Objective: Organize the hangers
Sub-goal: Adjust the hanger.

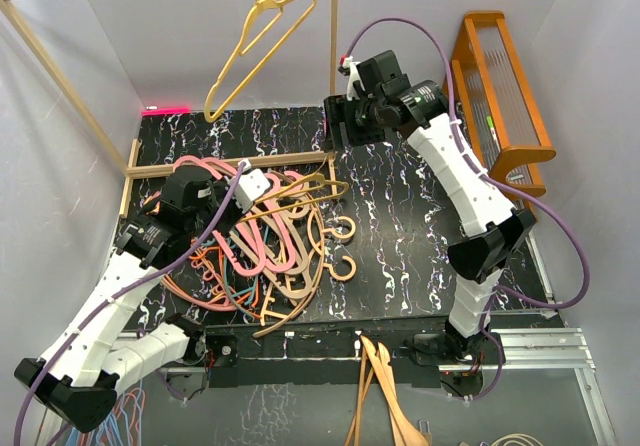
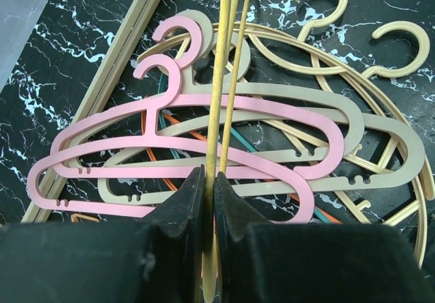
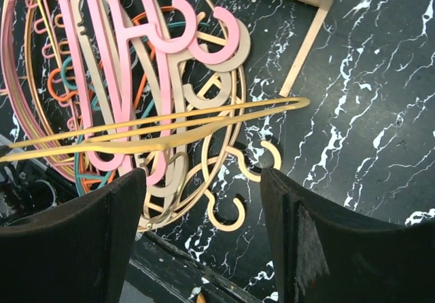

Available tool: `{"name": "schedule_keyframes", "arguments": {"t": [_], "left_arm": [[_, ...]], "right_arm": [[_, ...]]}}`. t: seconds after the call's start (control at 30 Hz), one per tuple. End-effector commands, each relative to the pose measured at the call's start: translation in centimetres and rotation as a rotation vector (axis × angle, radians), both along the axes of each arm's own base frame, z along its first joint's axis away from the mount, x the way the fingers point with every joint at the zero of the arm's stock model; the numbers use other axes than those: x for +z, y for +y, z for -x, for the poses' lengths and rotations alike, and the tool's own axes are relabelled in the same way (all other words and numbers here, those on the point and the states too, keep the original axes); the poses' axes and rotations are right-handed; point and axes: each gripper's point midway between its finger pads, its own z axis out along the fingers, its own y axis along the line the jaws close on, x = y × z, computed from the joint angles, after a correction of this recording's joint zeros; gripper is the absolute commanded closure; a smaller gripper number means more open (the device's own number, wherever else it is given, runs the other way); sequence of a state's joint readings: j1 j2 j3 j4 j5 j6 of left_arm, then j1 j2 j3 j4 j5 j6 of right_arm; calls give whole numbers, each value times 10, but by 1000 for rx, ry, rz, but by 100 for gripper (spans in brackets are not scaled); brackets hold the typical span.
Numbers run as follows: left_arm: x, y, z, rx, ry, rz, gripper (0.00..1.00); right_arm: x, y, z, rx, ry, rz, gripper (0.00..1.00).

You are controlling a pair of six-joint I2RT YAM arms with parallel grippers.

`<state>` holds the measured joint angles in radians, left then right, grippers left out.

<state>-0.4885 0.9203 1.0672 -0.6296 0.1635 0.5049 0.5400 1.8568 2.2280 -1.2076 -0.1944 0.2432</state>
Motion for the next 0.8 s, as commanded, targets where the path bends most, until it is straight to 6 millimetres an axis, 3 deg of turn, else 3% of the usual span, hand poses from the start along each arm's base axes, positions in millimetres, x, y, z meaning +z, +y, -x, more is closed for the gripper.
{"name": "schedule_keyframes", "arguments": {"t": [0.0, 0.13, 0.23, 0.43, 0.5, 0.7, 0.77], "left_arm": [[13, 0, -7, 12, -57, 10, 100], [9, 3, -7, 17, -58, -1, 100], [7, 3, -6, 14, -55, -7, 100], [8, 4, -7, 22, -64, -7, 100], [7, 4, -8, 25, -65, -10, 100], [6, 3, -7, 1, -76, -16, 100], [7, 0, -2, -38, -93, -10, 100]], "right_arm": [[13, -5, -4, -16, -29, -34, 36], [6, -1, 4, 29, 6, -41, 63], [6, 6, 10, 71, 29, -70, 65], [6, 14, 21, 130, 63, -107, 59], [5, 13, 26, 143, 77, -109, 64], [5, 15, 33, 223, 59, -107, 92], [6, 19, 39, 305, 40, -118, 92]]}}
